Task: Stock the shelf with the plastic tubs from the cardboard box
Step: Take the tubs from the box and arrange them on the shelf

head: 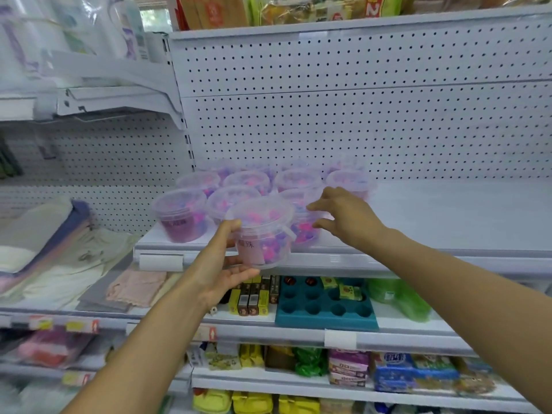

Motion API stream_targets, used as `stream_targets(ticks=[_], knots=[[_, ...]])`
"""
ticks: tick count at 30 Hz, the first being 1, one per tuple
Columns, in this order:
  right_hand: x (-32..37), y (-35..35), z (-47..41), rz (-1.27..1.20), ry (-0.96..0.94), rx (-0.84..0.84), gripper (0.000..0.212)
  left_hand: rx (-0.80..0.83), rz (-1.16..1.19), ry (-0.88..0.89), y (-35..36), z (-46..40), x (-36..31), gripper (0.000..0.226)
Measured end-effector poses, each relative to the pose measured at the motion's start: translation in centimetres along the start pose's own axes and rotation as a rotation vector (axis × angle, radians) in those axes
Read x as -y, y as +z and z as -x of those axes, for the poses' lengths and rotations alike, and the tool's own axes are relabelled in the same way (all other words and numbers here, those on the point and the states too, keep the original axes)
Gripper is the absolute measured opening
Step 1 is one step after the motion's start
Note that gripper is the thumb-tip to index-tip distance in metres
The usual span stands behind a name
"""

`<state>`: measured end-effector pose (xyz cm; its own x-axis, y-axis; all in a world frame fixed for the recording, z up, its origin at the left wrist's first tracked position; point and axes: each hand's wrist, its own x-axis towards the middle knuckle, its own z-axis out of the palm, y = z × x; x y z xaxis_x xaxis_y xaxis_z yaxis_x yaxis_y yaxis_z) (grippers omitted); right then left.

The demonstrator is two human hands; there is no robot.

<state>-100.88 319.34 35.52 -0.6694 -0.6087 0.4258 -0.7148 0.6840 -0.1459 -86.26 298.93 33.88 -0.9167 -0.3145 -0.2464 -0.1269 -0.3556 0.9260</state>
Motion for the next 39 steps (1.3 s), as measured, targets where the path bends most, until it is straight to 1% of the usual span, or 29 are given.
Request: stream_targets(ticks=[4,6,8,10,11,13,15,16,17,18,20,21,23,25,26,27,30,32,34,39], knots=[[0.5,-0.4,0.0,-0.014,0.0,0.031,0.037,-0.018,-0.013,0.013,0.0,0.5,-0.5,0.038],[0.1,-0.8,0.5,-0.083,-0.011,-0.002,0.033,-0.015,-0.017,0.006,0.1,0.7,-0.8,0.039],[0.5,-1.8,1.2,-0.328,0.055,-0.097,0.03,-0.009,-0.005,0.015,0.6,0.9,-1.2,0.041],[1.4,-3.5,1.9,-0.652,0.206,-0.096,0.035,0.007,0.01,0.03,1.7,1.1,-1.3,0.041],[1.9,-4.3,2.1,-0.758,0.291,-0.043,0.045,0.022,0.015,0.034,2.4,1.4,-1.3,0.041],[2.2,-5.9,2.7,-0.873,0.447,0.142,0.07,0.071,0.023,0.044,4.2,1.9,-1.2,0.04],[2.2,-7.1,3.3,-1.027,0.539,0.319,0.084,0.131,0.023,0.061,6.2,2.3,-1.0,0.036],[2.2,-7.6,3.6,-1.11,0.554,0.363,0.083,0.159,0.012,0.076,7.4,2.5,-1.0,0.034],[2.0,-8.0,3.8,-1.171,0.561,0.362,0.076,0.189,-0.009,0.092,8.4,2.6,-0.9,0.033],[1.7,-8.3,4.0,-1.211,0.577,0.32,0.064,0.221,-0.042,0.1,9.3,2.7,-0.8,0.036],[0.6,-8.7,4.1,-1.253,0.654,0.173,0.042,0.262,-0.172,0.129,10.7,2.4,-0.9,0.046],[-0.2,-8.9,4.2,-1.268,0.703,0.11,0.037,0.249,-0.279,0.182,11.0,1.9,-1.0,0.048],[-2.2,-9.0,4.5,-1.275,0.811,0.019,0.032,0.121,-0.532,0.394,10.6,0.2,-1.5,0.046],[-4.2,-8.7,4.9,-1.225,0.898,-0.018,0.032,-0.005,-0.772,0.633,9.6,-2.0,-1.9,0.043],[-5.0,-8.4,5.1,-1.193,0.932,-0.02,0.034,-0.02,-0.877,0.707,9.1,-3.2,-2.0,0.042],[-5.8,-8.0,5.2,-1.164,0.959,-0.019,0.036,-0.009,-0.982,0.742,8.6,-4.1,-1.9,0.042],[-7.0,-6.6,4.8,-1.087,1.0,0.014,0.041,0.079,-1.263,0.764,7.7,-6.3,-1.3,0.043],[-7.6,-5.7,4.3,-1.036,1.011,0.048,0.043,0.101,-1.39,0.763,7.5,-6.7,-1.1,0.043],[-8.0,-5.0,3.7,-0.996,1.019,0.088,0.044,0.065,-1.446,0.781,7.6,-6.8,-1.1,0.043],[-8.5,-4.3,2.5,-0.94,1.024,0.164,0.042,-0.088,-1.566,0.838,8.4,-6.5,-1.0,0.043]])
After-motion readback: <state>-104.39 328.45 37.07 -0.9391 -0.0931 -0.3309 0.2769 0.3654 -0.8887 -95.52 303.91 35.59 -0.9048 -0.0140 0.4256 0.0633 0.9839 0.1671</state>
